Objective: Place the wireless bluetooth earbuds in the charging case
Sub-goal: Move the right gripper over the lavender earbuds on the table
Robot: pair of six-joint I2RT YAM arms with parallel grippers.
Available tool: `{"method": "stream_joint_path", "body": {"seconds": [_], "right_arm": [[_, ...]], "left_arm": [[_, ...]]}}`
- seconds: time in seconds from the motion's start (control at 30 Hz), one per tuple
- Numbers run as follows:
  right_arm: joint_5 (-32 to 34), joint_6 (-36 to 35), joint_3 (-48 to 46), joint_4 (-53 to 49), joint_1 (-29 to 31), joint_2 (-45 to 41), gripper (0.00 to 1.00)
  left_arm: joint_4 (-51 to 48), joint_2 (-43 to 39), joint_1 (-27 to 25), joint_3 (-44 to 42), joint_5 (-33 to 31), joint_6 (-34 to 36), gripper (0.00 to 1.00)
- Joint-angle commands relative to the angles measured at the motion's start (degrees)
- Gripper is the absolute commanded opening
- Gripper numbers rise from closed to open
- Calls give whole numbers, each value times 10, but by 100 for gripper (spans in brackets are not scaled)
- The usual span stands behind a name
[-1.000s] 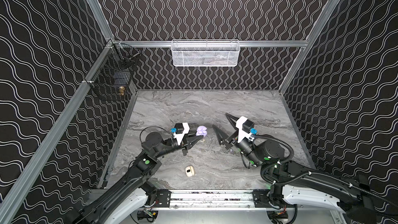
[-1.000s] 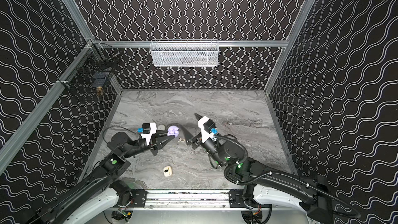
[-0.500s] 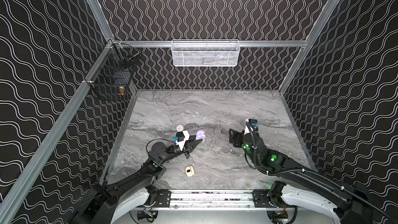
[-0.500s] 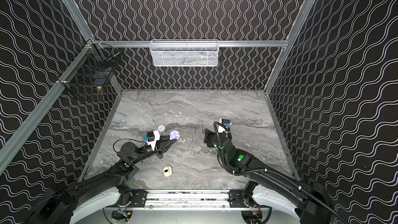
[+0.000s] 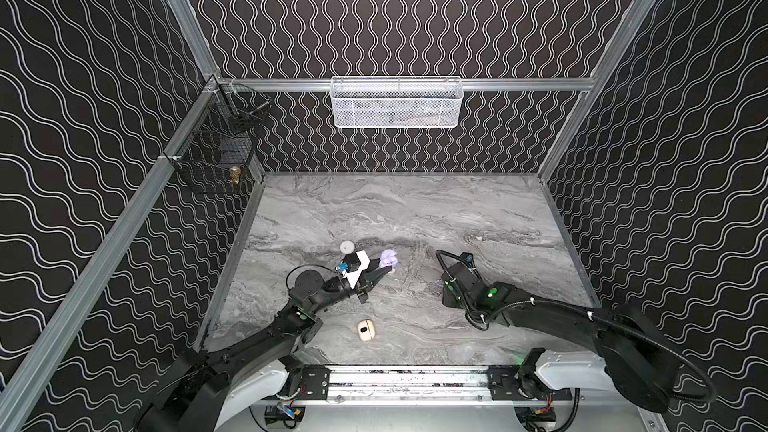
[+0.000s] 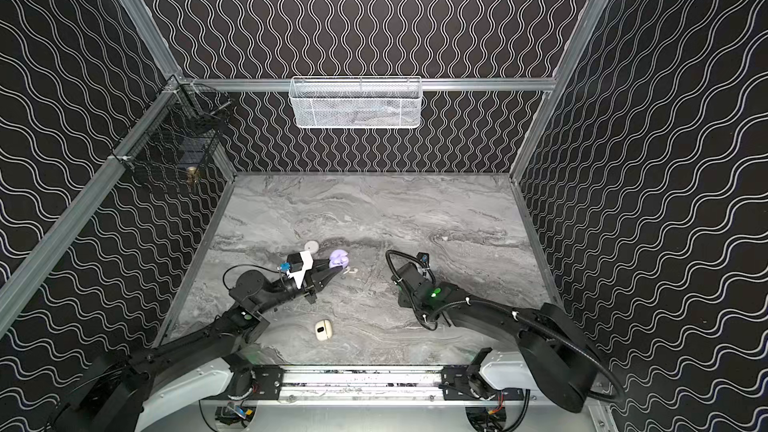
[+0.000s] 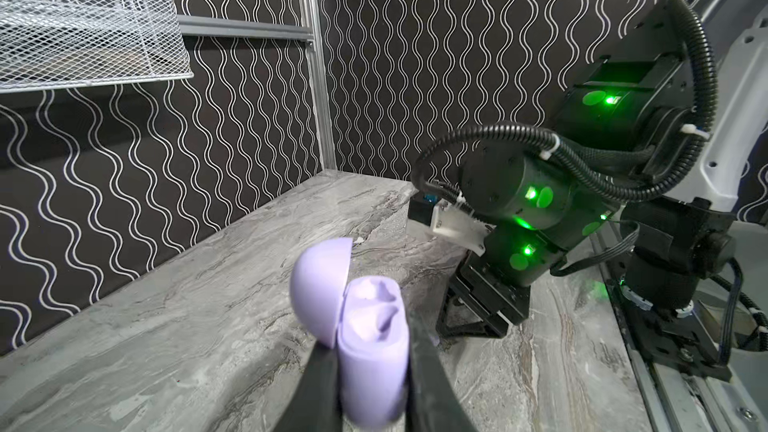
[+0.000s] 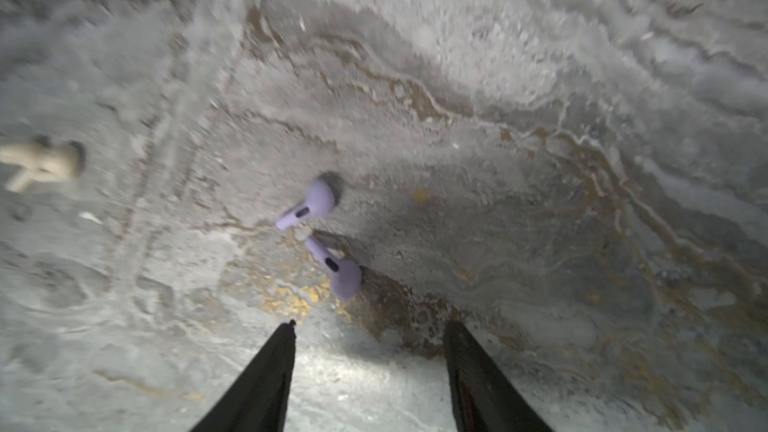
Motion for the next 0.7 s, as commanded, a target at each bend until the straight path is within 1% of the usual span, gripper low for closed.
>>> {"method": "stream_joint_path", "body": {"seconds": [0.0,0.1,0.43,0.53,0.67], "right_arm": [[8,9,16,-33,1,31,60],[18,5,31,-44,1,57,58],[45,12,40,-53,0,85,57],[60,20,41,-60,-2,85,57],[62,21,33,-53,-11,74,57]], "left_arm": [[-4,4,0,7,-3,10,0],[-8,8,0,9,-6,10,0],[-16,2,0,10,-10,10,0],[-16,5,0,12,-9,10,0],[-13,6,0,12,-5,7,0]]}}
